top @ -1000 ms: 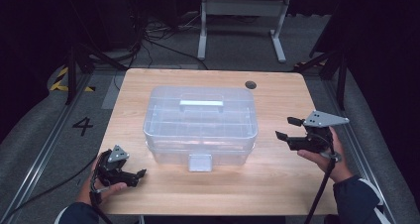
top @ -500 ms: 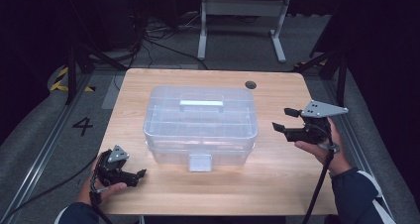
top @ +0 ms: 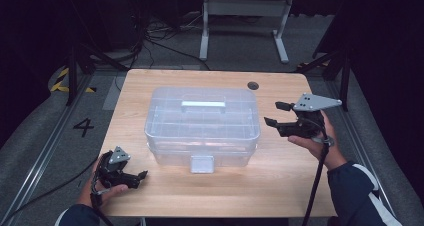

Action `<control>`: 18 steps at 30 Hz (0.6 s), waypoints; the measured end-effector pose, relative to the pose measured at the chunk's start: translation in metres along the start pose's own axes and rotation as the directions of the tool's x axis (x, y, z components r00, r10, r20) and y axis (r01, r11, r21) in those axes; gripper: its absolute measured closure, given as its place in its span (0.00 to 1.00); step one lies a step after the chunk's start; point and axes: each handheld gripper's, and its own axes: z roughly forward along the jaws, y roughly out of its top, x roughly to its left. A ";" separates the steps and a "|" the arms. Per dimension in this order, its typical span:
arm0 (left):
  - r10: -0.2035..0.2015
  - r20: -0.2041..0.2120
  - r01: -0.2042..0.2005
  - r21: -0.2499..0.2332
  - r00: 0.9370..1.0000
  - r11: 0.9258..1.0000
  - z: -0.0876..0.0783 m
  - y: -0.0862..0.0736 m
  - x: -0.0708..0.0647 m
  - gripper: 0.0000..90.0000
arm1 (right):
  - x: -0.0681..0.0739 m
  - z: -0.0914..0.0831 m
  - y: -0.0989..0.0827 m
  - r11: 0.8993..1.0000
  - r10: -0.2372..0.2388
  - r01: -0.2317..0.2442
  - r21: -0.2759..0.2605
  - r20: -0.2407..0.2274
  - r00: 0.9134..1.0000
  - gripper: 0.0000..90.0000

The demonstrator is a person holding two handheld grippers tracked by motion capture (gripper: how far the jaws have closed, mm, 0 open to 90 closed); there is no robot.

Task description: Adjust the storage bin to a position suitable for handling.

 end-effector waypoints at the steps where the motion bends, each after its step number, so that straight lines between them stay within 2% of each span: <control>1: 0.000 0.000 0.000 0.000 1.000 1.000 0.000 0.000 0.000 0.00 | 0.001 0.002 0.002 1.000 -0.001 0.001 0.004 -0.005 1.000 0.39; 18: 0.000 0.000 0.000 0.000 1.000 1.000 0.000 0.000 0.000 0.00 | 0.014 0.027 0.019 1.000 -0.030 0.030 -0.003 -0.057 0.998 0.39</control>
